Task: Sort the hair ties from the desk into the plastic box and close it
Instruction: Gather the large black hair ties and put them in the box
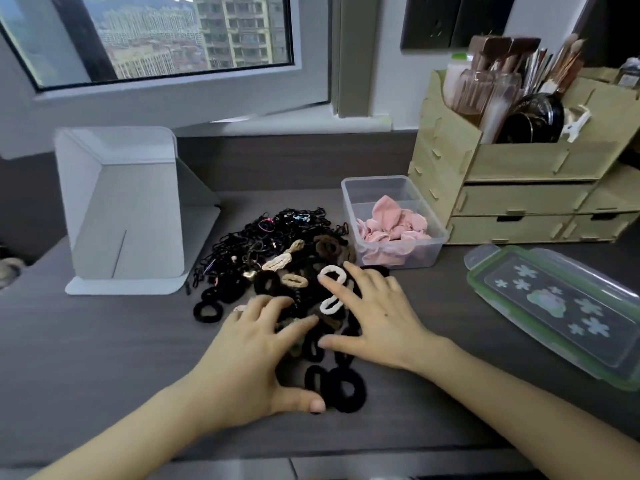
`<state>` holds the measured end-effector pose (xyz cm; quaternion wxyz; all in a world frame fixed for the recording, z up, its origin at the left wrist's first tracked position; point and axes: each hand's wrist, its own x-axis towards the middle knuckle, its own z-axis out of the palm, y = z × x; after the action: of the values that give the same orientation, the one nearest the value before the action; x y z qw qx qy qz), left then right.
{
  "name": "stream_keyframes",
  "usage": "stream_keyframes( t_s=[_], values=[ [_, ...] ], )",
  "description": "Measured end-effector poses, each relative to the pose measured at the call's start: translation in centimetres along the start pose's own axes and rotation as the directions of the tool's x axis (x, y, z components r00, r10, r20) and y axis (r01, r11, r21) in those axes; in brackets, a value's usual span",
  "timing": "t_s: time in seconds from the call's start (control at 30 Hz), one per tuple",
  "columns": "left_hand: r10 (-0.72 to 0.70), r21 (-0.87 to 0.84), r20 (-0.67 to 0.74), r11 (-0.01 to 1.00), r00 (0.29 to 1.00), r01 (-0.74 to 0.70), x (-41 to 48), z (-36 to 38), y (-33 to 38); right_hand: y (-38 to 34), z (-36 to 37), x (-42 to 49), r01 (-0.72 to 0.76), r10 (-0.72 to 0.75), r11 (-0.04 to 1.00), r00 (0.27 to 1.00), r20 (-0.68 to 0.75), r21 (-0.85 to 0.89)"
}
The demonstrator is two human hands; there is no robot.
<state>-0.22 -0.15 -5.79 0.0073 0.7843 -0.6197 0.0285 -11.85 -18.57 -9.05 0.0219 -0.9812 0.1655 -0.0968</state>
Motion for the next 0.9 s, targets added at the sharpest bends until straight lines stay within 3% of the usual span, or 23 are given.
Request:
stream_keyframes(
  t_s=[0.1,0.3,0.4,0.53,0.67,0.8,0.9],
  values=[
    [-0.020,0.067,-0.071,0.997,0.997,0.025,-0.4,1.0,0.7,-0.7,-0.1,0.7,-0.003,0.002,1.000,0.999,-0.046,-0.029],
    [-0.004,-0.123,-0.308,0.992,0.951,-0.035,0.8,2.6,-0.4,-1.1,0.0,-0.3,0.108,-0.094,0.993,0.963,-0.251,0.044],
    [-0.016,-0.181,-0.399,0.982,0.917,-0.062,1.3,3.4,-0.9,-0.9,-0.2,-0.6,0.099,-0.070,0.993,0.935,-0.347,0.068],
    [0.006,-0.150,-0.451,0.985,0.893,-0.082,1.6,3.7,-1.1,0.0,-1.3,-0.5,0.105,0.022,0.967,0.874,-0.486,0.232],
    [0.017,-0.150,-0.464,0.984,0.886,-0.098,2.2,3.4,-1.5,1.4,-3.1,0.2,0.143,0.121,0.881,0.853,-0.507,0.452],
    [-0.027,-0.247,-0.500,0.962,0.865,-0.113,3.6,2.1,-1.9,3.6,-5.4,1.7,0.152,0.197,0.826,0.824,-0.531,0.543],
    [-0.057,-0.320,-0.522,0.938,0.851,-0.133,4.6,0.9,-2.3,6.1,-7.3,3.8,0.021,0.297,0.806,0.850,-0.435,0.591]
  ],
)
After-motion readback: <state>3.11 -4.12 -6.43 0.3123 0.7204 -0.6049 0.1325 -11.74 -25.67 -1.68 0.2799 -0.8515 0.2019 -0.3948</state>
